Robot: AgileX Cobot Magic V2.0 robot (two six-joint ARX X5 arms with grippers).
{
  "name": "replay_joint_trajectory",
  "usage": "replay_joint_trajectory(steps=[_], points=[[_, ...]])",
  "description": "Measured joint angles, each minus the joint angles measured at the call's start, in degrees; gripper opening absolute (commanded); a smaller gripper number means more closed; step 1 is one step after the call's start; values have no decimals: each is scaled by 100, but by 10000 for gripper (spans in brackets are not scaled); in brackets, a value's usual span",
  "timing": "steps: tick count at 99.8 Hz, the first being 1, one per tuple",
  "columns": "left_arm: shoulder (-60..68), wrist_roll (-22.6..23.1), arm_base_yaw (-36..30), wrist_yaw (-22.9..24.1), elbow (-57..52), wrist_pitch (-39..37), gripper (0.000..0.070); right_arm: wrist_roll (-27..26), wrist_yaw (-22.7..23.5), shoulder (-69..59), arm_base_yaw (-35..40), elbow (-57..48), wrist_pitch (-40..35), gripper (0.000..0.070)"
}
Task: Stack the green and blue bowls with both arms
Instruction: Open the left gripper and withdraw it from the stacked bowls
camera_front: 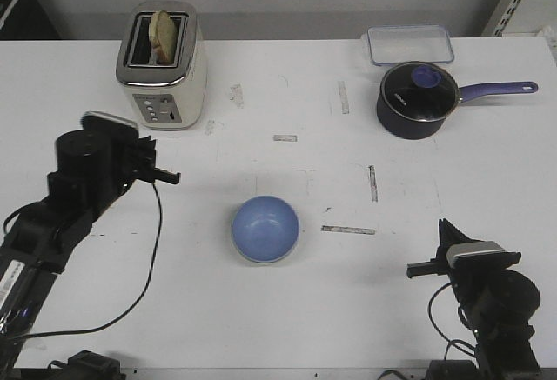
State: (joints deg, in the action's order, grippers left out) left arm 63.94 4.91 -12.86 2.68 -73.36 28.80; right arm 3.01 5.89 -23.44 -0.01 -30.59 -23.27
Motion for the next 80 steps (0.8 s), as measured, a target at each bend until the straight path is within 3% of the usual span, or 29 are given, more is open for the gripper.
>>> replay_joint_trajectory(steps=[18, 43, 80], points=[[-1126, -17, 975, -413, 1423, -782, 1, -4, -2, 0, 0, 0, 0, 0], [-2726, -313, 1329, -433, 3265, -1360, 1, -57, -223, 70, 0, 0, -15, 0], [-3696, -422, 1351, -409, 3775, -1462, 1, 20, -295, 990, 0, 2, -680, 0]])
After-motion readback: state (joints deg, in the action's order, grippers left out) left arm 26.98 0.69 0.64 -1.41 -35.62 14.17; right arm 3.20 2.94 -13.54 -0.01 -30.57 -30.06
